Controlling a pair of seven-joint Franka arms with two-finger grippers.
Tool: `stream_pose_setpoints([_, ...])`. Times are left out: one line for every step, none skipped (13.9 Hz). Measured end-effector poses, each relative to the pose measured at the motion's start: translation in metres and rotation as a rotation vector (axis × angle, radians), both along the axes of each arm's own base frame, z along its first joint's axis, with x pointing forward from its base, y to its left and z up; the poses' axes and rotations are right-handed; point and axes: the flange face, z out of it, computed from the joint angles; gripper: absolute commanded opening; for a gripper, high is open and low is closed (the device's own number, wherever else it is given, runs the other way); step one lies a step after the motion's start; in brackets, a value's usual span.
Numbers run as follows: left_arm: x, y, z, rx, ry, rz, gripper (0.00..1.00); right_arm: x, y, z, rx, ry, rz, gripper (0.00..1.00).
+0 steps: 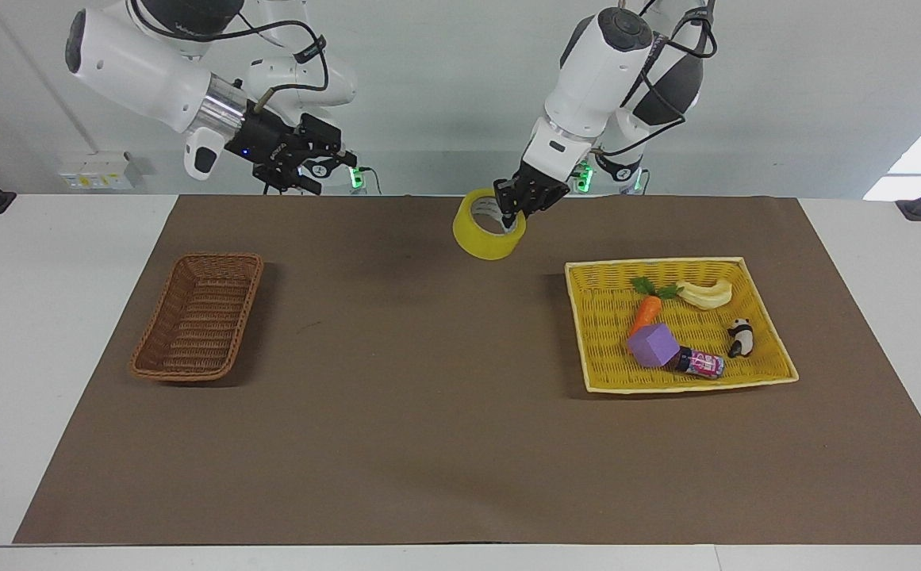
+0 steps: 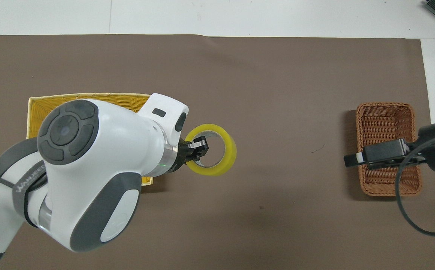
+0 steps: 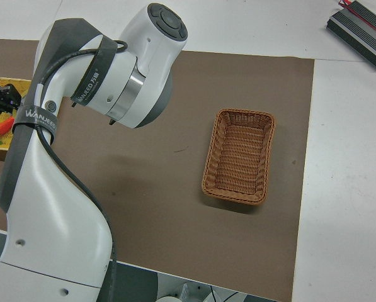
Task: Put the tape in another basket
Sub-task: 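Hold the tape with the left gripper while the right gripper reaches it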
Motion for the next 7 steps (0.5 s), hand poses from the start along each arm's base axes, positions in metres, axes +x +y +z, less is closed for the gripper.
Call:
stream_pose_setpoints([0.0, 0.0, 0.0, 0.0, 0.0, 0.0, 0.0, 0.001, 0.013, -0.005, 0.013, -0.004, -0.002, 1.0])
stream_pose_setpoints([0.0, 0.0, 0.0, 0.0, 0.0, 0.001, 0.0, 0.0, 0.027, -0.008, 0.022, -0.007, 0.0, 1.0])
stream_pose_setpoints([0.0, 0.0, 0.0, 0.0, 0.001, 0.001, 0.0, -0.001, 0.041, -0.012, 0.034, -0.007, -0.001, 1.0])
stream_pose_setpoints([0.0, 0.0, 0.0, 0.001, 0.002, 0.002, 0.0, -0.001, 0.053, -0.015, 0.043, -0.004, -0.008, 1.0])
stream_pose_setpoints([0.0, 0.0, 0.0, 0.001, 0.003, 0.001, 0.0, -0.002, 0.064, -0.019, 0.047, -0.002, -0.018, 1.0])
stream_pose_setpoints([-0.001, -0.001, 0.0, 0.002, 0.003, -0.001, 0.0, -0.002, 0.074, -0.021, 0.047, -0.005, -0.027, 1.0])
stream_pose_setpoints([-0.002, -0.002, -0.001, 0.002, 0.004, -0.002, 0.0, -0.003, 0.086, -0.024, 0.044, -0.013, -0.033, 1.0])
